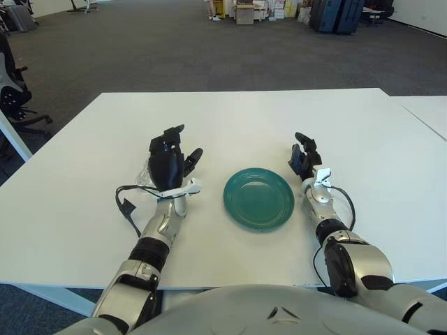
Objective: Put the bottle into the plate.
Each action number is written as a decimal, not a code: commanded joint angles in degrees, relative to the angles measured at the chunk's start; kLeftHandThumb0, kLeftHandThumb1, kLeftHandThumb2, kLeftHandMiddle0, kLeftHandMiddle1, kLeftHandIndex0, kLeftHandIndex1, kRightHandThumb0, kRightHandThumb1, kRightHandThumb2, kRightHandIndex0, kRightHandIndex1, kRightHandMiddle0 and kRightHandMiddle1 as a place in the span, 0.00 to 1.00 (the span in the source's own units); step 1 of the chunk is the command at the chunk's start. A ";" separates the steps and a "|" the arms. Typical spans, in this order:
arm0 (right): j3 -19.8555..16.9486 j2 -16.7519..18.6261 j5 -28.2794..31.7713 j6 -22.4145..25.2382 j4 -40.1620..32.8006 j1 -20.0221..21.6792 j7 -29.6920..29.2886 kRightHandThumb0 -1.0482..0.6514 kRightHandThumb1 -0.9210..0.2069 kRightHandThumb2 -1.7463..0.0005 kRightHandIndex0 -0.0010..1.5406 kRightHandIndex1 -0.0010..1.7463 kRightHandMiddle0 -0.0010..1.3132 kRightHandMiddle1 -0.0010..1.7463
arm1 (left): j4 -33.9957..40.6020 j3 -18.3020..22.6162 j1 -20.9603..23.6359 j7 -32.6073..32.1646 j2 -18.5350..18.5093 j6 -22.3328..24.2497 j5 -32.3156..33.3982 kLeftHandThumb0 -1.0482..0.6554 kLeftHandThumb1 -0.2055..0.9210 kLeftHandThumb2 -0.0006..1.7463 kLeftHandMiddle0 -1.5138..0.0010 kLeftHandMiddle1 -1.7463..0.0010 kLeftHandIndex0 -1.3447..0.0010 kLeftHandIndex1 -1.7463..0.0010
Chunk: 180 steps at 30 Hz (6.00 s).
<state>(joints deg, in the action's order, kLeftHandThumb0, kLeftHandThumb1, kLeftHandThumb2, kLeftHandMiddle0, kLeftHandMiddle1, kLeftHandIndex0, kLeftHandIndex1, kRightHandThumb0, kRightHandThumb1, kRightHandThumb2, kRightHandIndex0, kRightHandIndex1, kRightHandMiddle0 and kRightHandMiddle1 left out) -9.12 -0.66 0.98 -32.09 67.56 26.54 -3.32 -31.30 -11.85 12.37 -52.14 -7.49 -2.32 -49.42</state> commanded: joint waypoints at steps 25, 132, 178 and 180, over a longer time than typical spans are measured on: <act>-1.18 1.19 1.21 2.86 3.03 -2.16 2.04 0.20 0.00 0.52 0.20 0.01 0.00 0.41 | -27.64 -5.52 19.38 4.97 -4.18 21.19 2.69 0.00 1.00 0.36 1.00 1.00 1.00 1.00; -5.09 1.47 5.66 2.33 2.61 -2.51 9.83 0.16 0.00 0.48 0.22 0.01 0.00 0.45 | 8.09 -4.26 6.57 24.56 -4.64 8.59 18.12 0.35 0.48 0.74 0.25 0.00 0.56 0.00; -7.02 2.16 8.18 4.84 2.36 -2.25 9.91 0.21 0.00 0.48 0.20 0.00 0.00 0.43 | 14.70 -24.79 6.58 46.37 -1.46 -19.61 5.20 0.35 0.49 0.73 0.26 0.00 0.57 0.00; -7.74 2.32 8.96 5.36 2.69 -2.08 10.42 0.22 0.00 0.48 0.19 0.00 0.00 0.43 | 15.02 -25.41 6.91 46.72 -1.50 -19.59 3.98 0.35 0.50 0.72 0.27 0.00 0.58 0.00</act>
<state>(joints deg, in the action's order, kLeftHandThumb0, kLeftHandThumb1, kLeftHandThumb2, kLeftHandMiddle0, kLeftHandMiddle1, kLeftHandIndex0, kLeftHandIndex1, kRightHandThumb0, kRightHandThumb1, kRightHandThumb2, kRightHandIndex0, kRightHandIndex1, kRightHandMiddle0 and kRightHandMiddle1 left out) -15.97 0.56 8.43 -31.36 67.17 26.87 7.01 -17.51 -37.02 17.29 -5.87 -8.48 -21.92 -43.85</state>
